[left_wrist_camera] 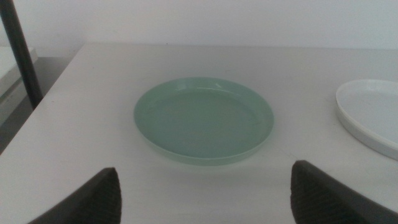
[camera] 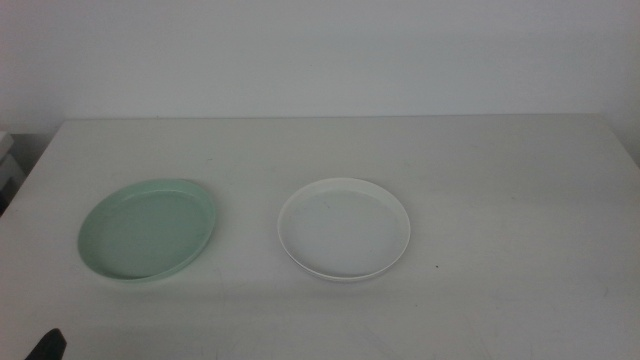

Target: Stack the three bowls on top of each other.

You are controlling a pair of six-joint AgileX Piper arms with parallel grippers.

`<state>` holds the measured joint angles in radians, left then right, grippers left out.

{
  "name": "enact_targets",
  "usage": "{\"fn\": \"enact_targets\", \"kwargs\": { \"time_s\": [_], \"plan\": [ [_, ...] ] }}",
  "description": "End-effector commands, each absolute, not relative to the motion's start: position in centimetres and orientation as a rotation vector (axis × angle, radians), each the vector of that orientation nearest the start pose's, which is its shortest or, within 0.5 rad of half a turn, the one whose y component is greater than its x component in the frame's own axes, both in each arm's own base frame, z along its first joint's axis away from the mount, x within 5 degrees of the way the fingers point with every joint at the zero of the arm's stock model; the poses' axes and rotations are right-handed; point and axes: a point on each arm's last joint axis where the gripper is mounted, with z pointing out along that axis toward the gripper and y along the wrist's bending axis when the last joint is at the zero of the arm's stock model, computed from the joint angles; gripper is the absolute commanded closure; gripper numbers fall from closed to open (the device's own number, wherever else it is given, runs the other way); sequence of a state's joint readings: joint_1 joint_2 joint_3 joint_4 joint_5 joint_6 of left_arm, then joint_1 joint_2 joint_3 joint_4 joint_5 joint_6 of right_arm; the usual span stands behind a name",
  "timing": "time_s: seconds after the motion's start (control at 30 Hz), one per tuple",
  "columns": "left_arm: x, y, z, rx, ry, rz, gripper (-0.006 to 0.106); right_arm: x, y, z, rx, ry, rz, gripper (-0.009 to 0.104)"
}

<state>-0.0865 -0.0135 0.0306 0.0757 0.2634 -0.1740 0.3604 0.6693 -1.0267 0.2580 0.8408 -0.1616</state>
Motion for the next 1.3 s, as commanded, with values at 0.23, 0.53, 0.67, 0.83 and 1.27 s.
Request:
{"fn": "enact_targets", "kwargs": {
  "time_s": [0.23, 0.53, 0.67, 0.83, 1.27],
  "plan": [
    [6.1, 0.0, 21.3, -0.166, 1.691, -0.152, 0.004, 9.1, 5.1, 43.6, -0.431, 1.822, 0.425, 0.041],
    [10.1, 0.7, 29.8, -0.272, 1.852, -0.1, 0.004, 9.1, 5.1, 43.6, -0.432, 1.822, 0.424, 0.041],
    [12.7, 0.9, 33.3, -0.286, 1.956, -0.096, 0.004, 9.1, 5.1, 43.6, -0.432, 1.822, 0.424, 0.041],
    [16.1, 1.2, 36.4, -0.307, 2.111, -0.088, 0.004, 9.1, 5.1, 43.6, -0.432, 1.822, 0.424, 0.041],
    [23.3, 1.7, 35.3, -0.346, 2.35, -0.077, 0.004, 9.1, 5.1, 43.6, -0.431, 1.822, 0.425, 0.041]
  ]
}}
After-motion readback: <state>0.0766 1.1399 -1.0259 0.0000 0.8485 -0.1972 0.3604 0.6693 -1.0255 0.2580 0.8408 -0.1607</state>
